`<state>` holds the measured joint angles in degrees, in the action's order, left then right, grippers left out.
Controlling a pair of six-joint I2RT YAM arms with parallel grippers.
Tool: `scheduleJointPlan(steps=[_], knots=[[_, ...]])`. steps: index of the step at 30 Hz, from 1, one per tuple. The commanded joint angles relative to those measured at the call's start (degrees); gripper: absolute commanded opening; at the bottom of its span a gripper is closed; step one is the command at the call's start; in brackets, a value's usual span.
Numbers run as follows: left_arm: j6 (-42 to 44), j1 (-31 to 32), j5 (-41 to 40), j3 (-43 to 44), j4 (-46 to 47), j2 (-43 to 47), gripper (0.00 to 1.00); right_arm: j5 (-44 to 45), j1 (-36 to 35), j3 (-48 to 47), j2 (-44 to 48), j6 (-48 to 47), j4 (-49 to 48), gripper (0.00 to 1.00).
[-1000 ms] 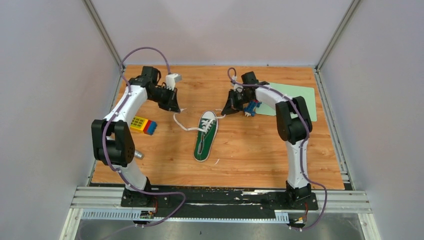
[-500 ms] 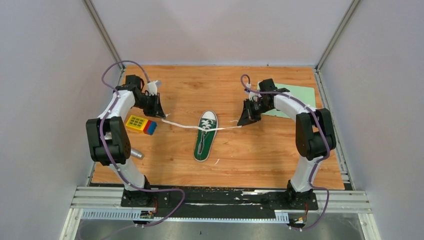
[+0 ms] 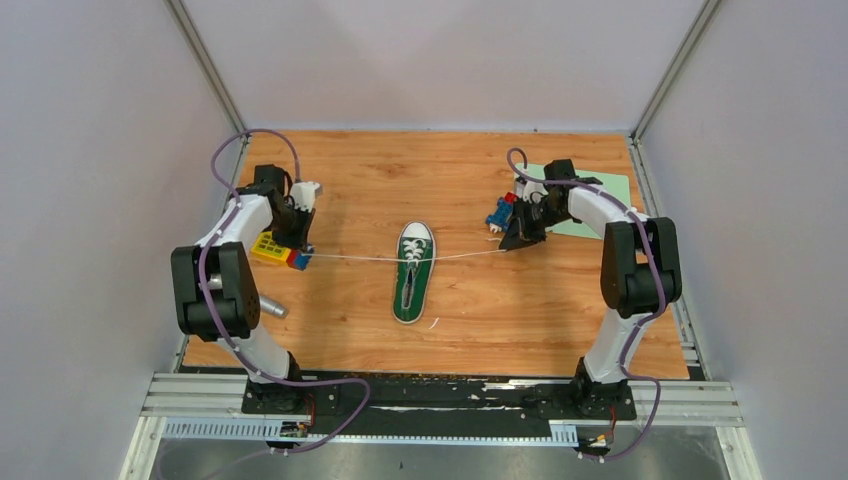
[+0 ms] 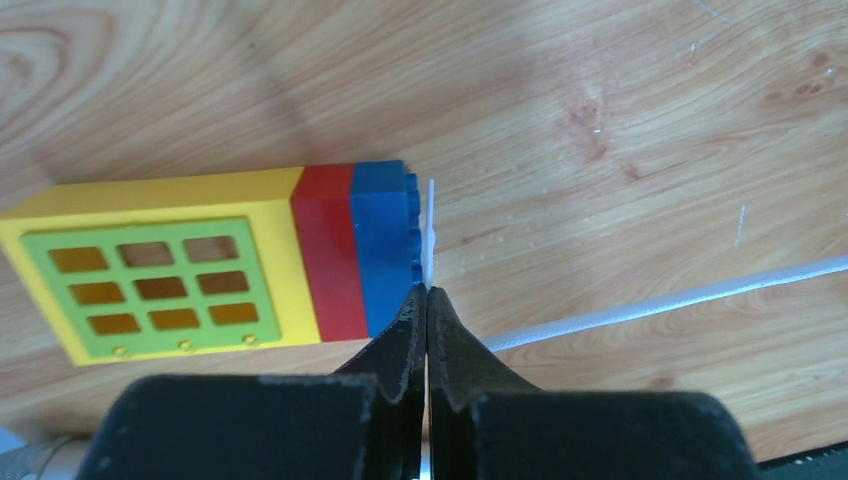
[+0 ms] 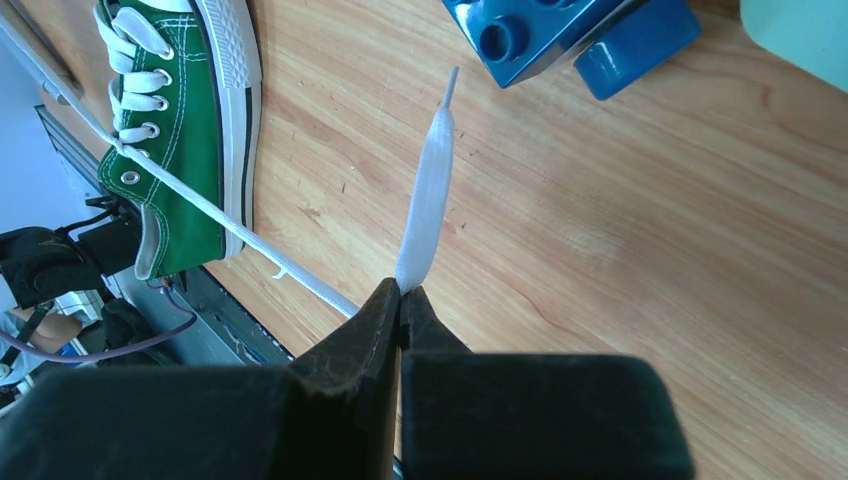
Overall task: Tie the shoes
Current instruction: Tie the shoelace on the shoe, then wrap the shoelace around the shoelace.
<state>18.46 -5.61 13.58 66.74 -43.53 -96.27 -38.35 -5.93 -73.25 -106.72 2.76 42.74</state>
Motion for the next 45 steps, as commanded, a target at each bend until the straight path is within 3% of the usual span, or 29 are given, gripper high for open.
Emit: scheduleJointPlan(steps=[1,7,11,14,16,19,23,29,34,39,45], knots=[[3.1,-0.5,-8.0,-1.0,3.6,4.1,0.00,5.0,0.9,-2.6,1.8,-2.4,0.1,0.00],[1.3,-0.8,-5.8,-0.9,3.5,5.6,0.00,4.4,1.0,-3.1,2.0,-2.4,0.0,0.00],[2.7,0.7,10.4,1.2,-2.0,6.5,0.00,-1.9,-0.9,-5.0,2.8,-4.5,0.1,0.01],[4.0,3.6,23.4,2.5,-6.0,6.3,0.00,-2.9,-4.8,-7.3,3.7,-7.0,0.4,0.22],[0.5,4.9,26.9,2.0,-5.8,6.3,0.00,-0.6,-8.0,-9.6,4.0,-9.9,1.4,0.34],[-7.9,5.1,28.8,0.5,-1.5,6.0,0.00,3.7,-13.3,-13.8,3.7,-15.1,1.8,0.41],[-13.6,5.1,29.6,0.5,0.4,6.5,0.00,10.2,-21.5,-19.5,1.4,-23.4,1.6,0.43],[-17.8,5.0,25.5,3.7,0.4,6.1,0.00,6.2,-31.6,-25.2,-2.9,-41.6,0.0,0.41],[-24.2,2.1,28.2,3.9,2.0,4.8,0.00,8.3,-38.4,-27.1,-7.4,-51.9,-2.3,0.37],[-32.9,-1.1,33.7,2.0,4.4,3.9,0.00,9.5,-42.9,-23.9,-9.0,-56.2,-7.2,0.37],[-38.5,-1.7,39.3,-1.9,9.6,4.9,0.00,8.7,-45.1,-22.6,-10.1,-54.7,-13.3,0.38]])
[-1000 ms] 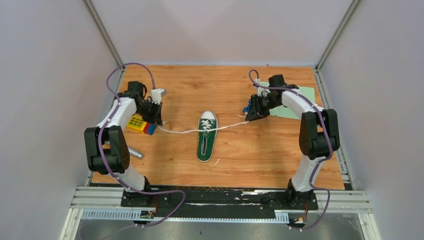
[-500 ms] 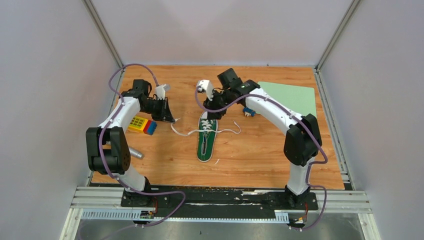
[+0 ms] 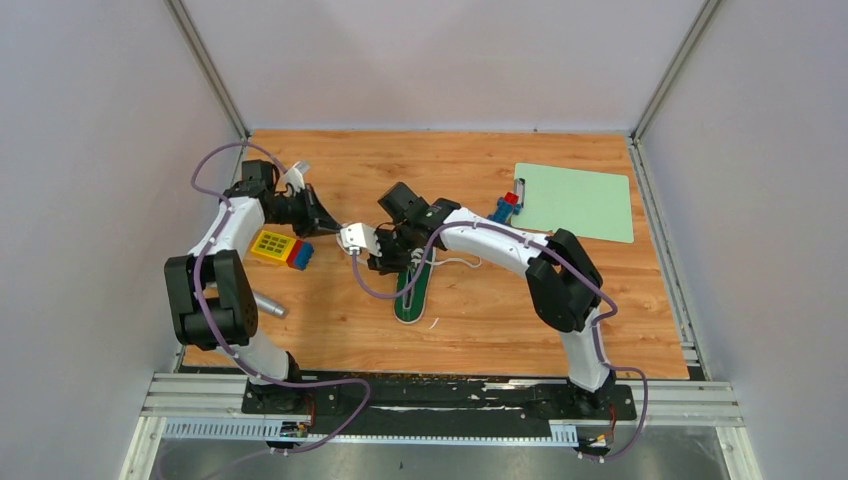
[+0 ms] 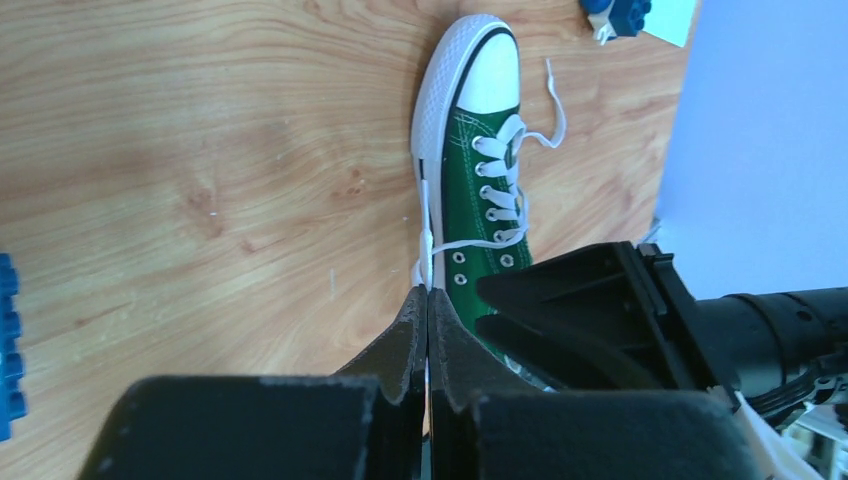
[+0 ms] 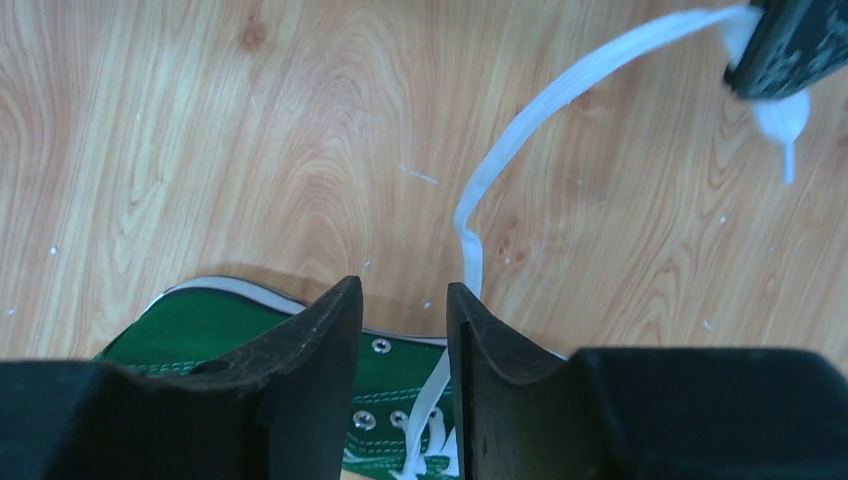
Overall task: Tie the shoes
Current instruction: Wrap the shoelace around the shoelace.
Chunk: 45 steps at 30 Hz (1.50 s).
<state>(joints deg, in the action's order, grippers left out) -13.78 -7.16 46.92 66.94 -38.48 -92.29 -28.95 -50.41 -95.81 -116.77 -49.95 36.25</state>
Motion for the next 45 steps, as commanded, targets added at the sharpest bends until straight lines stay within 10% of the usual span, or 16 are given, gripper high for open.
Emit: scheduleJointPlan(steps=[1,17,22,28,45], knots=[[-6.5,-0.1,6.1,-2.4,5.1,1.3,0.00,-0.7,-0.9,0.1,-0.3,-2.0,-7.4,0.38],[-6.9,-1.7,6.3,-4.3,5.3,4.3,0.00,1.3,-3.1,1.0,-4.5,-0.7,-10.7,0.35],[-6.0,-2.4,6.0,-4.4,4.9,5.0,0.05,3.1,-3.3,0.5,-5.5,1.0,-10.9,0.11],[13.9,-2.4,3.5,-2.7,2.5,9.1,0.45,1.2,-2.9,1.4,0.2,5.0,-8.2,0.00],[59.9,7.5,12.6,-30.7,19.2,42.5,0.57,-25.2,7.8,-8.8,-1.2,25.6,14.2,0.00]])
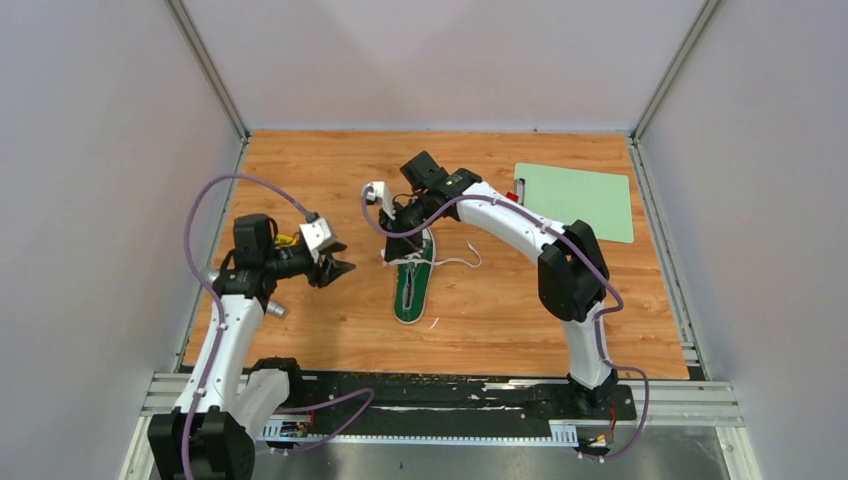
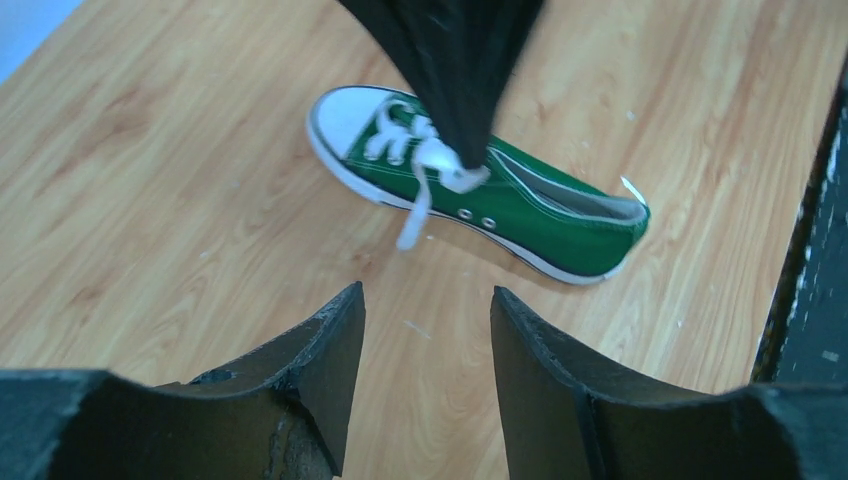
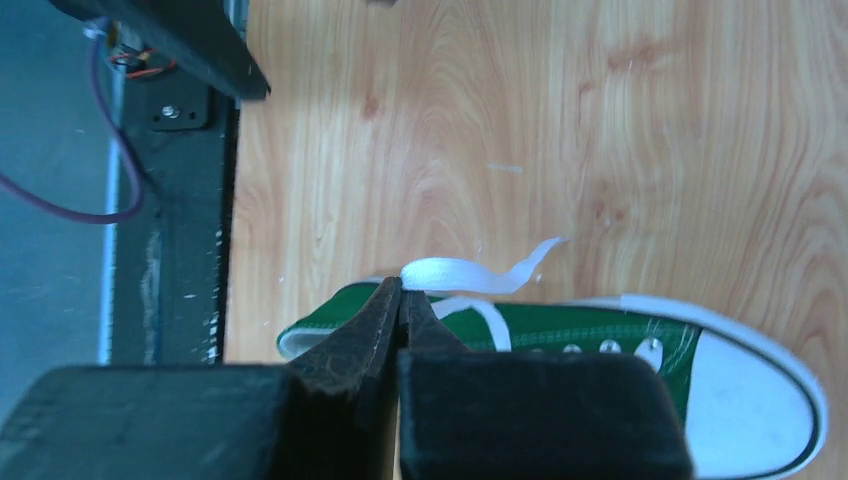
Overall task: Tie the shoes
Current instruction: Wrap the shoelace around the shoelace.
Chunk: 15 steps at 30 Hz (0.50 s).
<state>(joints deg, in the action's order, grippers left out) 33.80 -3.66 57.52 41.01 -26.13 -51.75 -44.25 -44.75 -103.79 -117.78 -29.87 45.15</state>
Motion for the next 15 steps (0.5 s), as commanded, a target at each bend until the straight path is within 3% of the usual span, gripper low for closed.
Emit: scheduleJointPlan(steps=[1,4,9,15], knots=[[13.1,6.2,1.7,-6.2,9.4,1.7,0.58,-10.2,2.3,-0.3,0.1,5.4,5.5,0.00],[17.2,10.4,0.5,-6.8,11.7,-1.4,0.58,-12.2,3.0,0.5,0.6,5.7,6.0,0.01],[16.2,16.1,-1.5,-7.7,21.0,-7.1,0.58,-13.6,3.4,0.9,0.9,5.9,6.1,0.02],[16.1,20.4,-3.3,-6.8,25.6,-14.1,0.58,-14.3,4.1,0.4,0.6,5.8,6.4,0.02]])
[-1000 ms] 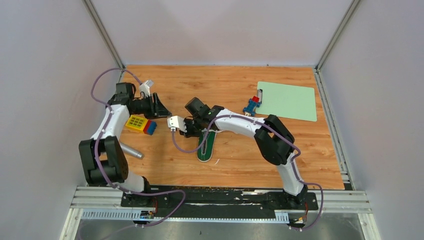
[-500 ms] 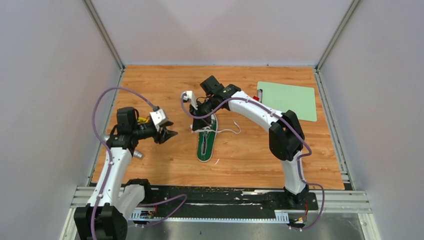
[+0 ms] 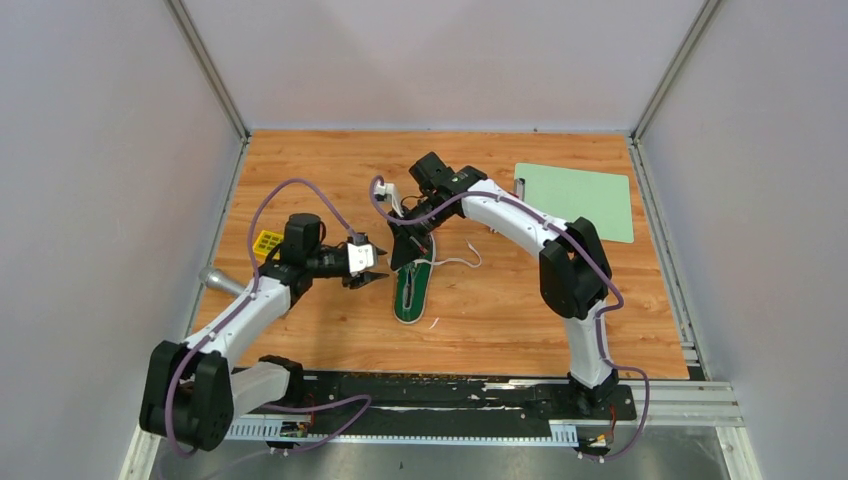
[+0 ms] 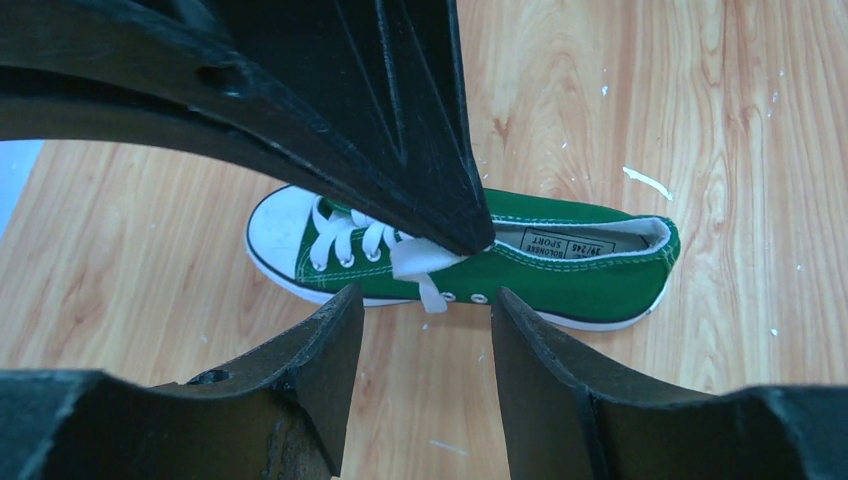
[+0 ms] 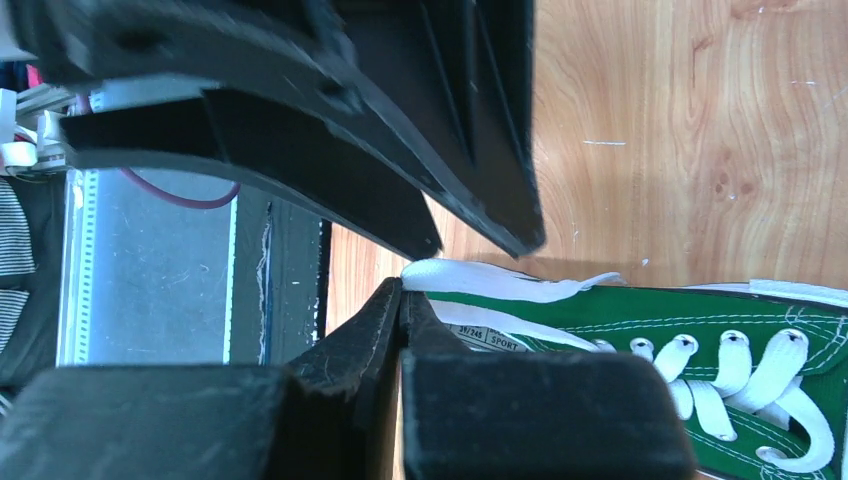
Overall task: Tie the shoes
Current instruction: Wrap the shoelace around the shoelace.
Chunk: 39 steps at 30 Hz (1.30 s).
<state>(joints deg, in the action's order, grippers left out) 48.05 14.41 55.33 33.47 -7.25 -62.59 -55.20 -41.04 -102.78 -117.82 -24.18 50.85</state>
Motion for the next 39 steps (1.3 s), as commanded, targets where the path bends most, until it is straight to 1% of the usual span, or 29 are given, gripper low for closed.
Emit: scheduleJointPlan(steps=[1,4,9,11,12,18,19,22,24,26,30,32,34,36,39], knots=[[2.2,2.7,-1.8,0.7,7.8,-3.8,0.57,-3.3,0.5,-0.7,0.6,0.0,0.8,0.02],[3.0,3.6,-1.7,1.1,10.0,-5.8,0.54,-3.2,0.8,-0.9,0.4,-0.2,1.0,0.02],[2.3,3.9,-1.6,2.8,10.2,-7.5,0.40,-3.4,1.5,-1.3,-0.3,0.0,1.0,0.02],[1.7,3.9,-1.4,3.0,10.1,-7.7,0.31,-3.5,1.6,-1.6,-0.6,0.0,1.0,0.02],[1.3,3.9,-1.4,3.1,10.0,-7.8,0.25,-3.4,1.7,-1.8,-0.7,0.0,1.0,0.02],[-2.8,4.0,-0.7,4.0,8.7,-8.7,0.02,-3.3,2.3,-2.9,-1.2,0.9,1.0,0.04],[-3.1,4.3,-1.1,4.3,8.2,-8.7,0.00,-3.4,2.5,-3.3,-1.3,1.3,0.9,0.05],[-4.5,4.7,-1.9,4.9,8.2,-9.0,0.00,-3.2,3.7,-4.3,-1.0,2.2,0.8,0.10],[-3.6,5.3,-2.9,6.8,5.4,-10.2,0.00,-3.3,4.7,-4.7,-0.6,2.6,0.8,0.17],[-3.0,5.8,-3.9,8.4,2.4,-11.7,0.00,-3.2,5.8,-4.5,0.1,1.9,0.8,0.20],[-2.4,5.8,-4.3,10.8,-0.1,-13.9,0.00,-2.0,8.4,-2.8,1.5,-2.6,0.7,0.25],[-1.6,5.8,-4.1,12.3,-2.5,-15.1,0.00,-1.0,9.0,-1.4,2.7,-7.5,0.6,0.26],[-1.5,5.8,-4.3,13.7,-4.5,-16.1,0.00,0.6,9.0,2.0,4.7,-13.0,-0.7,0.27],[-0.9,5.8,-4.5,15.0,-7.4,-17.1,0.00,2.3,9.0,7.3,8.0,-15.8,-6.2,0.29],[0.3,5.8,-4.5,17.0,-10.8,-19.2,0.00,3.8,8.4,16.8,13.8,-23.3,-15.6,0.39]])
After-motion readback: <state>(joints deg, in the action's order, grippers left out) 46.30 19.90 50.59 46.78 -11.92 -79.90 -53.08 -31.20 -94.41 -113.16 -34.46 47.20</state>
